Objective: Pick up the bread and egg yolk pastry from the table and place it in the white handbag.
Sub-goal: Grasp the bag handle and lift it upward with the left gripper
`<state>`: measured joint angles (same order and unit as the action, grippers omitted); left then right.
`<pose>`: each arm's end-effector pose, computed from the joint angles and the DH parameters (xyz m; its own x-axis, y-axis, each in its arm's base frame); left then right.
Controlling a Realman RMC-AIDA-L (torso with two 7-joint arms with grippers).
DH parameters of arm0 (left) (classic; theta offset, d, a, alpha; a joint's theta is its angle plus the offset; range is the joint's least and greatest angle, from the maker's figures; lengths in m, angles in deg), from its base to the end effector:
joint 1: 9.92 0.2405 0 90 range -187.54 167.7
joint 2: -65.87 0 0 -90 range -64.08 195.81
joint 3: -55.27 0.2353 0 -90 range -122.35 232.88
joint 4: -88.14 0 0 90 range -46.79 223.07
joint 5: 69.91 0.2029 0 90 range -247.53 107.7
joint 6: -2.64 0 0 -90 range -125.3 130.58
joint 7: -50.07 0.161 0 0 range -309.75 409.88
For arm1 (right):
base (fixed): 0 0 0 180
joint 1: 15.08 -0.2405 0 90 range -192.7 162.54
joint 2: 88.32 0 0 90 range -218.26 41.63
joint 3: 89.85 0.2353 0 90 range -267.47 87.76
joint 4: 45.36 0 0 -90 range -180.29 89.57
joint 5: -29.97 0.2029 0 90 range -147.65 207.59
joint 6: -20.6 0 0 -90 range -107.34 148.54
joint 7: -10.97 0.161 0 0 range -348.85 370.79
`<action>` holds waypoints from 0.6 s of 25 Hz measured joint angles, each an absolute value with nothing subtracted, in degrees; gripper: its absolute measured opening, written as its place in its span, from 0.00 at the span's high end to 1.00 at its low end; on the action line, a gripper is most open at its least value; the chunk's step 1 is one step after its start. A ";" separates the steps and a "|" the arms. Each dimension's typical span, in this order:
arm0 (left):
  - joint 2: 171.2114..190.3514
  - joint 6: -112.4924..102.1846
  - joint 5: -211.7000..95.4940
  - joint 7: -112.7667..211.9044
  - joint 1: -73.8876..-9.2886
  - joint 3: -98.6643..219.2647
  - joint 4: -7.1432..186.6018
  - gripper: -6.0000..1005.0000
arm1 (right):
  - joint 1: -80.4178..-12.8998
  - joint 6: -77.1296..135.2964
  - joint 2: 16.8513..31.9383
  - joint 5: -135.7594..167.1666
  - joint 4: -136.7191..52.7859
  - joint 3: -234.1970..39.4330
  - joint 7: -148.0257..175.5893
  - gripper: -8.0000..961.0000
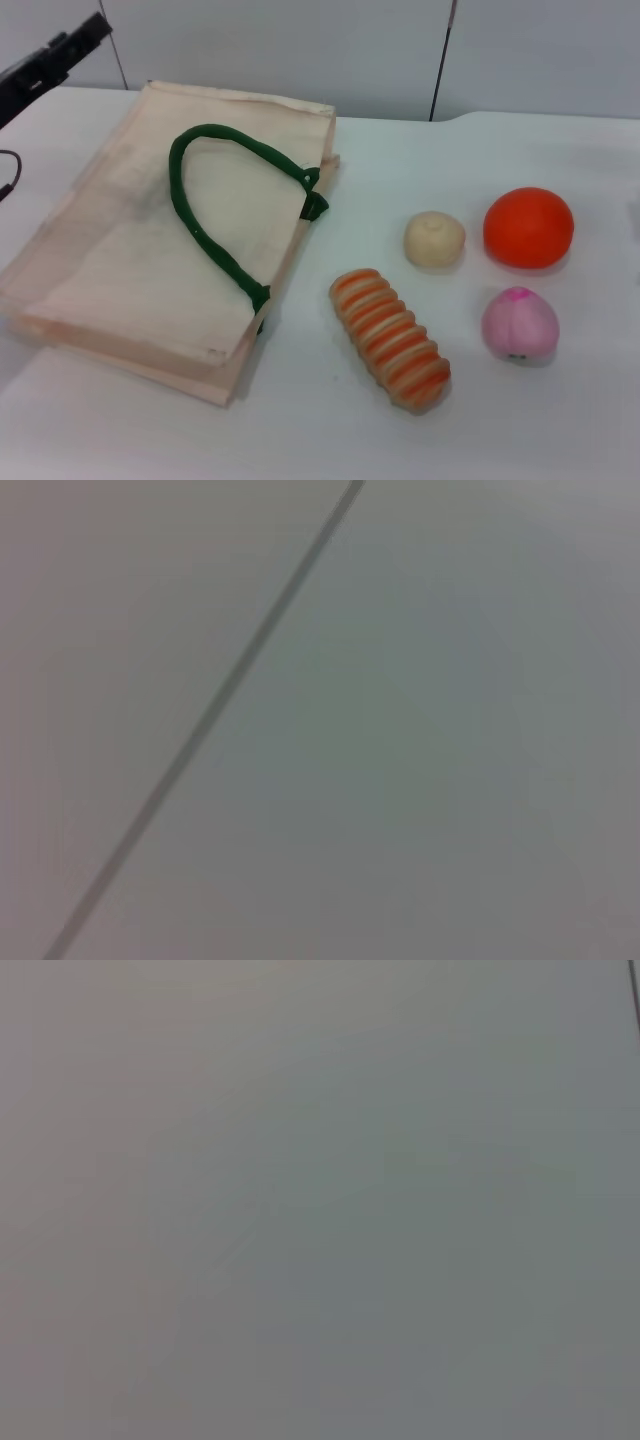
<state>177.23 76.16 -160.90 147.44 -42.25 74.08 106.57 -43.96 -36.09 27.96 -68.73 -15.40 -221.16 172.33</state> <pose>-0.2863 0.3851 0.0944 0.2430 0.2121 0.9465 0.9006 -0.4118 -0.1390 0.2703 0.3893 0.0221 0.6731 0.0659 -0.7366 -0.7368 0.1456 -0.6603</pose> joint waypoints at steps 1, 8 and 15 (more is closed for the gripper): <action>177.22 75.91 -156.76 142.19 -42.47 74.08 109.40 0.14 | -44.01 -36.07 27.96 -68.73 -15.40 -221.16 172.34 0.20; 177.25 71.27 -130.13 114.52 -46.53 74.07 120.23 0.14 | -44.14 -35.99 27.96 -68.73 -15.39 -221.16 172.33 0.20; 177.55 65.24 -111.99 104.96 -51.35 74.07 121.65 0.15 | -44.18 -35.99 27.96 -68.73 -15.29 -221.16 172.34 0.21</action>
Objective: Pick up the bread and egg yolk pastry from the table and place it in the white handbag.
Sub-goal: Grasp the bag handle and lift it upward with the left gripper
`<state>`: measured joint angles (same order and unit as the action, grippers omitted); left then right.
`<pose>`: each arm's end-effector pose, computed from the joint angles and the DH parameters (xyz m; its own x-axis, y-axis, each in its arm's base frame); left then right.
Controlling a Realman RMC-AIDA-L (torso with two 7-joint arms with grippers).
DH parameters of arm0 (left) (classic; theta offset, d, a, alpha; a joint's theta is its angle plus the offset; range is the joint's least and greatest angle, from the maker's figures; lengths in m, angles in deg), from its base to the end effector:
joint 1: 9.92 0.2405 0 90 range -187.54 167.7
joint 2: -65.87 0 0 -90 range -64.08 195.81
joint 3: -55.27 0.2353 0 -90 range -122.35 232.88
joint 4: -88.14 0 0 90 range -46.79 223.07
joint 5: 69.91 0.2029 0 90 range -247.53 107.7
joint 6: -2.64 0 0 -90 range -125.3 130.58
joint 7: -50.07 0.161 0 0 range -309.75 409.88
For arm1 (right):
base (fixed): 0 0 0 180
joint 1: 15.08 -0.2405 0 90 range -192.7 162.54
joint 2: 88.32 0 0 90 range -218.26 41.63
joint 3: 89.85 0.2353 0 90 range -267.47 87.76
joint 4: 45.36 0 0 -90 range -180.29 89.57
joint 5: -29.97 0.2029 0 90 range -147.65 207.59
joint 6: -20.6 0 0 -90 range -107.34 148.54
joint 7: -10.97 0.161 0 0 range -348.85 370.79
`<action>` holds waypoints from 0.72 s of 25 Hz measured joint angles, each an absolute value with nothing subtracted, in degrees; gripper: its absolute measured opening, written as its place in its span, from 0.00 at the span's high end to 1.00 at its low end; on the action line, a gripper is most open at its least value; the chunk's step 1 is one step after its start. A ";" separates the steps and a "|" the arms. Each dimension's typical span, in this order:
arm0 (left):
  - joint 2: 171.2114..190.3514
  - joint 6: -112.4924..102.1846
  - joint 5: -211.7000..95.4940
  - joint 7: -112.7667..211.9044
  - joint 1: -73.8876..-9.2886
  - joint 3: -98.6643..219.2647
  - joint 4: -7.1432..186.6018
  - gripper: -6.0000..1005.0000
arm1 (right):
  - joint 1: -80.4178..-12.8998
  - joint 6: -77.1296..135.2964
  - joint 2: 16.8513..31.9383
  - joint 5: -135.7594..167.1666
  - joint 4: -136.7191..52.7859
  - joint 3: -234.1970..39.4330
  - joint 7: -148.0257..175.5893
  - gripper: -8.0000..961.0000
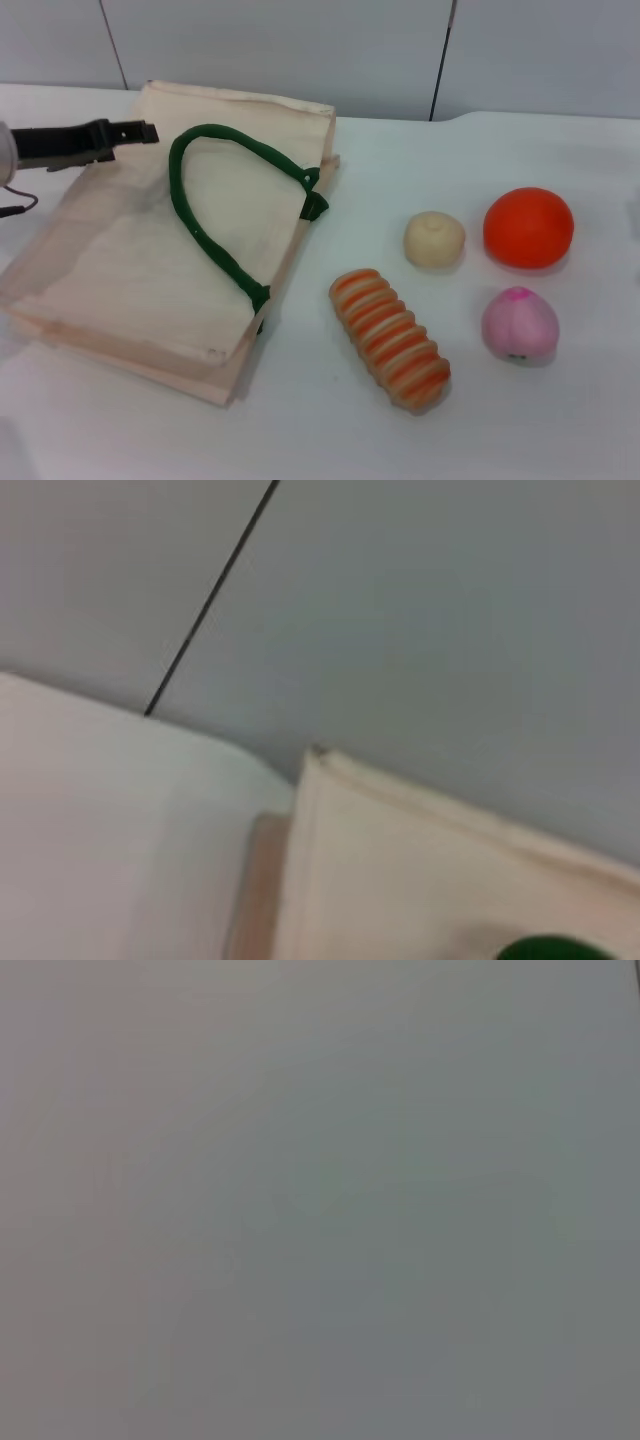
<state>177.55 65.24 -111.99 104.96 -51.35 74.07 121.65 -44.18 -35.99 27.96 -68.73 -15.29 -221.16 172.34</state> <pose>-0.3003 0.4137 0.0746 0.2532 0.7072 0.6601 0.9641 -0.1277 -0.2330 0.2684 0.3905 0.0217 0.6715 0.0677 -0.7379 -0.7386 0.1412 -0.6592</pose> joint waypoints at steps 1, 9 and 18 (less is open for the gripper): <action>177.60 64.72 -110.42 104.82 -52.02 74.07 121.53 0.15 | -44.21 -35.99 27.96 -68.73 -15.26 -221.16 172.33 0.21; 177.84 63.92 -108.33 109.52 -54.80 74.07 117.57 0.15 | -44.44 -36.00 27.96 -68.73 -15.29 -221.16 172.33 0.22; 177.49 61.52 -99.80 105.75 -57.82 74.51 113.91 0.16 | -44.44 -36.00 27.96 -68.73 -15.02 -221.16 172.33 0.22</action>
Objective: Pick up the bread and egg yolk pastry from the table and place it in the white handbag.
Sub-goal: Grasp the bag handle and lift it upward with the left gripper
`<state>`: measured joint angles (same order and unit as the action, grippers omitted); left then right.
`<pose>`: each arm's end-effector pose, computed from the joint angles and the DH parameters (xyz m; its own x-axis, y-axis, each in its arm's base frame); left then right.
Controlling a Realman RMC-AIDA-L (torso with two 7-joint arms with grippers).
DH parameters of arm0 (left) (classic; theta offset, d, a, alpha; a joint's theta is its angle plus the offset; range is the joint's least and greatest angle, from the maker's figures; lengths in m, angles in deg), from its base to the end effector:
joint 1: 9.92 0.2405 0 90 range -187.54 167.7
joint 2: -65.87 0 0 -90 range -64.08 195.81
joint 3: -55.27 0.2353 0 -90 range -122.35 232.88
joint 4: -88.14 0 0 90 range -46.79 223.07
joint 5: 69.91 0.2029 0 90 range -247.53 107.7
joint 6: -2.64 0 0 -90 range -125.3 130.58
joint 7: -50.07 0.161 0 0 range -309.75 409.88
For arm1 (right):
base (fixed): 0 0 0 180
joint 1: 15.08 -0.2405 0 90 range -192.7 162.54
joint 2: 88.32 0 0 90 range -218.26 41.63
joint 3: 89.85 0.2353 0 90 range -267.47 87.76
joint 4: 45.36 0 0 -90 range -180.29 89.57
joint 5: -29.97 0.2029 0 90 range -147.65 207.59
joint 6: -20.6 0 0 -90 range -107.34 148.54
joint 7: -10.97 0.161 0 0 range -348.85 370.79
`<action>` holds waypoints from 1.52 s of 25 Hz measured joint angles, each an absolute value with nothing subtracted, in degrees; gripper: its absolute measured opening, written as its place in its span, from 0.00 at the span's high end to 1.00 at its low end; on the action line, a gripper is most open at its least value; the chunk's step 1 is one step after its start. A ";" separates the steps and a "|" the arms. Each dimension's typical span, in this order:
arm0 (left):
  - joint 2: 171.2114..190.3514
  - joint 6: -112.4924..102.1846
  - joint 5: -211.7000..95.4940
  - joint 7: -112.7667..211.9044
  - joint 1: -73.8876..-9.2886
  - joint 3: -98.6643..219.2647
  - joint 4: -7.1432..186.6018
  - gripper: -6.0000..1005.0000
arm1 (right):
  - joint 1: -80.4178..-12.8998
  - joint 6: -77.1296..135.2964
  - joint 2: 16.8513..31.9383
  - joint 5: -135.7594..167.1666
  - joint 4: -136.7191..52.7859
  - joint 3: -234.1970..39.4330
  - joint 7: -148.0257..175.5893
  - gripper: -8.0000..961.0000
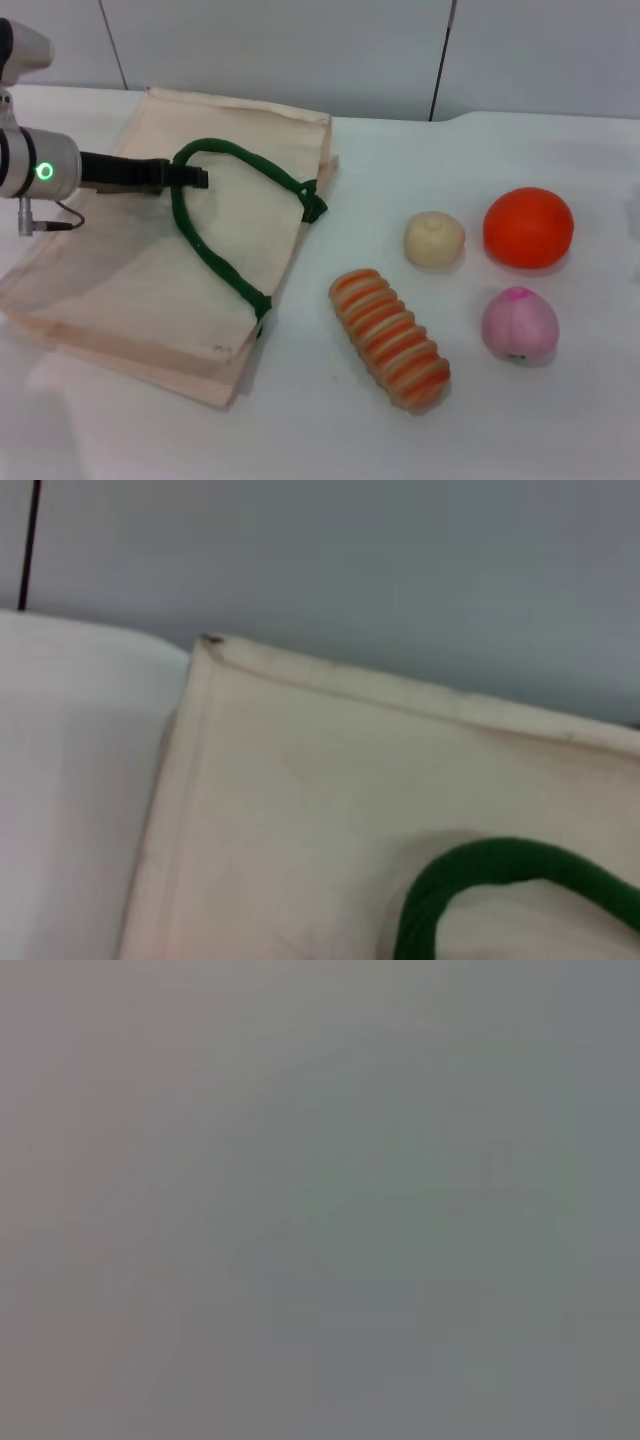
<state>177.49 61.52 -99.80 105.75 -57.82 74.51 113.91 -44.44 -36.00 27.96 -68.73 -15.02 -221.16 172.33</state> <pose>-0.2857 0.4212 0.0334 0.3645 0.7976 0.4806 0.9169 -0.2173 -0.3348 0.2653 0.3919 0.0214 0.6685 0.0729 -0.7401 -0.7418 0.1354 -0.6568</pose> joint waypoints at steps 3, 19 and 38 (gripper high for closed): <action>177.21 61.75 -98.72 104.29 -58.07 76.01 113.67 0.16 | -44.44 -36.00 27.96 -68.73 -14.97 -221.16 172.34 0.22; 176.40 62.21 -98.24 101.96 -58.14 79.80 113.25 0.18 | -44.60 -36.00 27.96 -68.89 -14.83 -221.16 172.33 0.24; 175.52 60.48 -96.97 101.46 -60.63 81.64 108.92 0.72 | -44.70 -36.03 27.96 -69.10 -13.45 -221.25 172.33 0.25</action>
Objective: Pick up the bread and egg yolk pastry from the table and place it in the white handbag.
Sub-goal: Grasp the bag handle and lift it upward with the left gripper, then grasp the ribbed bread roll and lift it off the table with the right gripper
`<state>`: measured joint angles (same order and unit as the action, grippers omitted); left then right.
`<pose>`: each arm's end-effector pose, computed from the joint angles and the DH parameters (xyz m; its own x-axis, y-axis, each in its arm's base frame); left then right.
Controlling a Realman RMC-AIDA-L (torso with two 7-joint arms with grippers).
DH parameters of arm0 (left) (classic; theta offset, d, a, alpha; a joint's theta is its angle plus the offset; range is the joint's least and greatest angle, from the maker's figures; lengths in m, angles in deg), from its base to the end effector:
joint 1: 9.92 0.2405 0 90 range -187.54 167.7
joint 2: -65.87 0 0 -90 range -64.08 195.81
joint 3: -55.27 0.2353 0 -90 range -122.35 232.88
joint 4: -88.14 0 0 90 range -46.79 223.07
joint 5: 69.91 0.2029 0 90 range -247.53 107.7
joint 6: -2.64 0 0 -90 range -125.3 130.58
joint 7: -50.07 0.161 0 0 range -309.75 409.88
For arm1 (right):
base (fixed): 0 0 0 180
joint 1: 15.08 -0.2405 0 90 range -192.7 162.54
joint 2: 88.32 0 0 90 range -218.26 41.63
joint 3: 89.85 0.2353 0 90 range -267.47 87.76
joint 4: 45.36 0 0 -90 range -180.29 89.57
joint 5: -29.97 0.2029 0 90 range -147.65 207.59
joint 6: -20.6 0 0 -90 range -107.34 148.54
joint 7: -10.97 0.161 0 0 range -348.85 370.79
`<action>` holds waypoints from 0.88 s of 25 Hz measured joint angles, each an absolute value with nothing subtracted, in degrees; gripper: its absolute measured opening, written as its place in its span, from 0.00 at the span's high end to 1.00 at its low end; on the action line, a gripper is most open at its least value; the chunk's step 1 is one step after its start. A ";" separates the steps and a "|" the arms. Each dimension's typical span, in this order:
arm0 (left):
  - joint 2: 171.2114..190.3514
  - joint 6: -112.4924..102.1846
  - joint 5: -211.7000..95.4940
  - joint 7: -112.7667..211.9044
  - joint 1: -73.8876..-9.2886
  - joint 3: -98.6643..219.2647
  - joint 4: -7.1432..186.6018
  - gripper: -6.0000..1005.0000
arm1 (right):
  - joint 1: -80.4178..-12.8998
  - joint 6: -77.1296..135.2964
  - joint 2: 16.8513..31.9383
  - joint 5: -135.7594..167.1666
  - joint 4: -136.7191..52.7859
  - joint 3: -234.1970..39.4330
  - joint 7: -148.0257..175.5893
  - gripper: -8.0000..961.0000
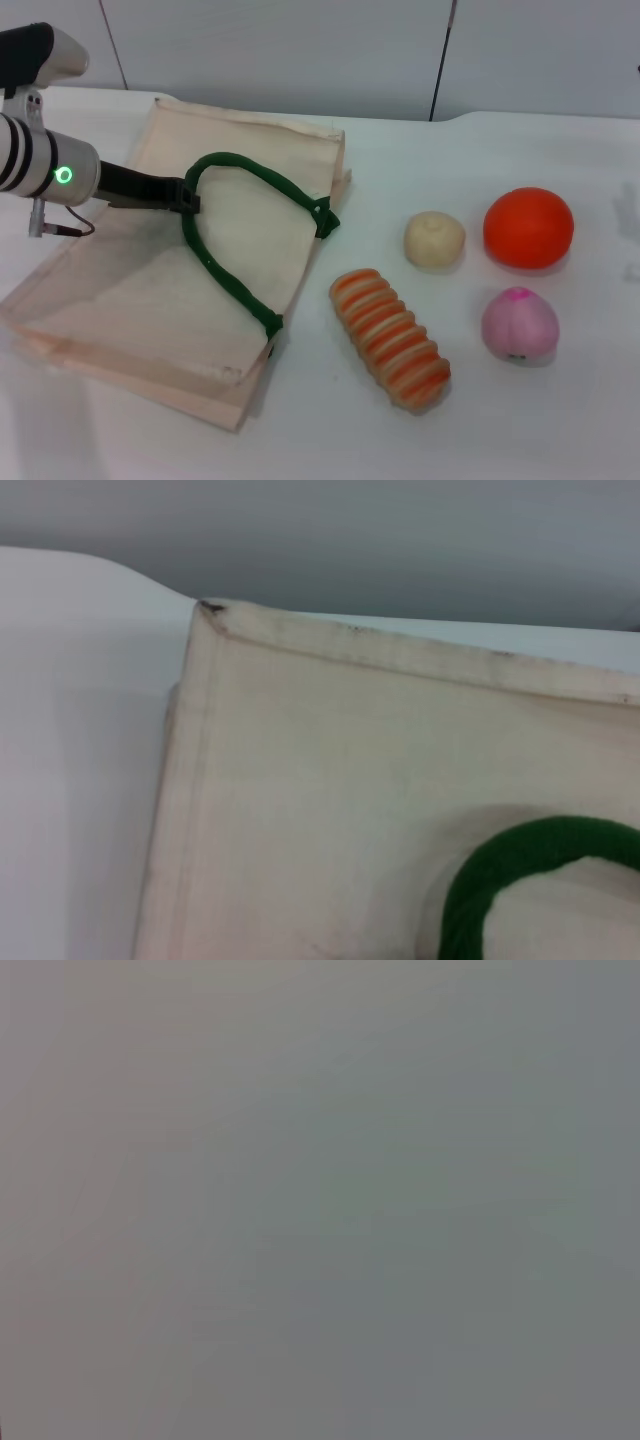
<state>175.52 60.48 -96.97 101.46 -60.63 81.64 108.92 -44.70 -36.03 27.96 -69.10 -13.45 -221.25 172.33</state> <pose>-0.2798 0.4219 0.0209 0.3943 0.8474 0.3557 0.8893 -0.2543 -0.3802 0.2549 0.3944 0.0190 0.6548 0.0886 -0.7506 -0.7553 0.1117 -0.6458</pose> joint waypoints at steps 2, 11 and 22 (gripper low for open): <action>175.52 60.47 -96.96 101.45 -60.63 81.64 108.87 0.79 | -44.70 -36.05 27.96 -69.12 -13.45 -221.25 172.33 0.25; 175.86 60.47 -102.63 106.30 -59.76 80.68 109.21 0.86 | -44.34 -35.73 27.95 -69.19 -13.45 -221.53 172.33 0.26; 173.34 78.16 -130.15 123.74 -52.53 80.66 110.07 0.86 | -44.10 -20.96 23.80 -80.29 -4.72 -222.10 172.33 0.27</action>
